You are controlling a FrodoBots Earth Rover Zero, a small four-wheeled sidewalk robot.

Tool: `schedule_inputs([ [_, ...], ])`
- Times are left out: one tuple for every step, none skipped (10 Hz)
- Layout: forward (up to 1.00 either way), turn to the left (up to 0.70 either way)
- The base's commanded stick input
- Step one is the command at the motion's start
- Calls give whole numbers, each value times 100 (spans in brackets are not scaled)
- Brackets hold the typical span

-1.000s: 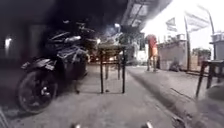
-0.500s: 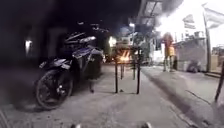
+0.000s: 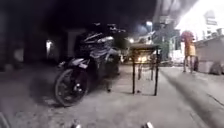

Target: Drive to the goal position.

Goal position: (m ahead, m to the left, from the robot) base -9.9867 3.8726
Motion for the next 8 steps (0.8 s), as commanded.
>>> schedule_inputs([
  [0,85],
  [0,85],
  [0,85],
  [0,85],
  [0,85],
  [0,85],
  [0,85],
  [0,85],
])
